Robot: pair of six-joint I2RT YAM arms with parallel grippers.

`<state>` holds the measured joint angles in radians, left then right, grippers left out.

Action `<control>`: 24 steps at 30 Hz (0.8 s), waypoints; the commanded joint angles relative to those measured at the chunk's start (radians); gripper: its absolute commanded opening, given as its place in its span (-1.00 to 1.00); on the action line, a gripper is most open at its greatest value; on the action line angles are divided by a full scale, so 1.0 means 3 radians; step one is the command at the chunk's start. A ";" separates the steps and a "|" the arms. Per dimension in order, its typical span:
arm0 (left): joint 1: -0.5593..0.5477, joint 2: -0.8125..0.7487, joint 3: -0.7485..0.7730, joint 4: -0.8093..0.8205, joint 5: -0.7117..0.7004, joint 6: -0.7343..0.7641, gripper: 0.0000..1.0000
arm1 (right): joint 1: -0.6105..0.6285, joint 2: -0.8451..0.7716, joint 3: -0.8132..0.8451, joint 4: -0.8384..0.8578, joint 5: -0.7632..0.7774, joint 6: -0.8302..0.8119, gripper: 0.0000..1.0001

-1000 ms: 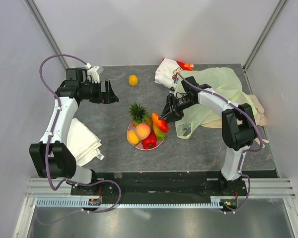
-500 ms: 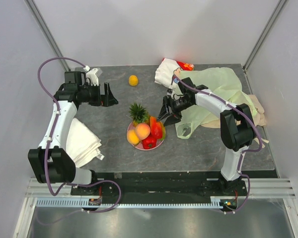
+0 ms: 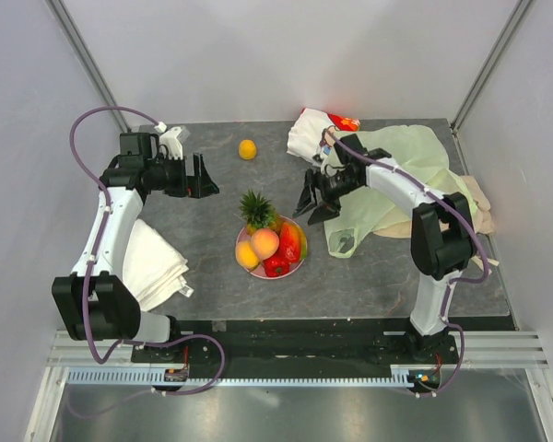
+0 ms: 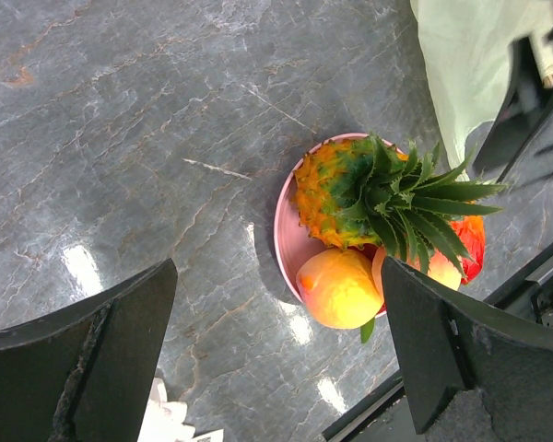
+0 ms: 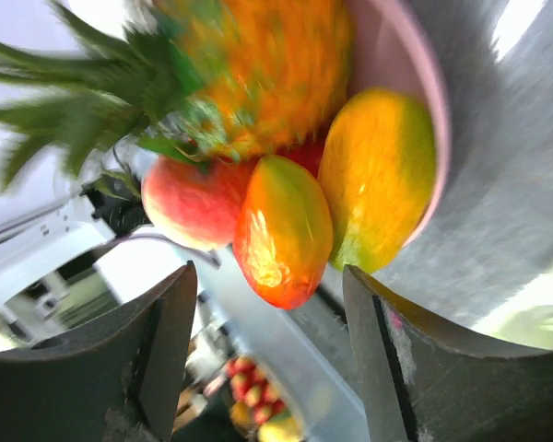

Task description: Take the fake fruits out of the plastic bag

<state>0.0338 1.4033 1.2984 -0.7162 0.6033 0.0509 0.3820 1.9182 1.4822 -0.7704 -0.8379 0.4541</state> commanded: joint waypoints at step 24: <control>-0.0787 0.3217 0.3531 0.0516 -0.1617 0.0305 0.99 | -0.0680 0.0166 0.1114 0.0216 0.0610 -0.0875 0.60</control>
<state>-0.2192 2.2982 2.2131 -0.6182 0.2214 0.0647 0.1925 2.0636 1.8542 -0.7258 -0.6701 0.2119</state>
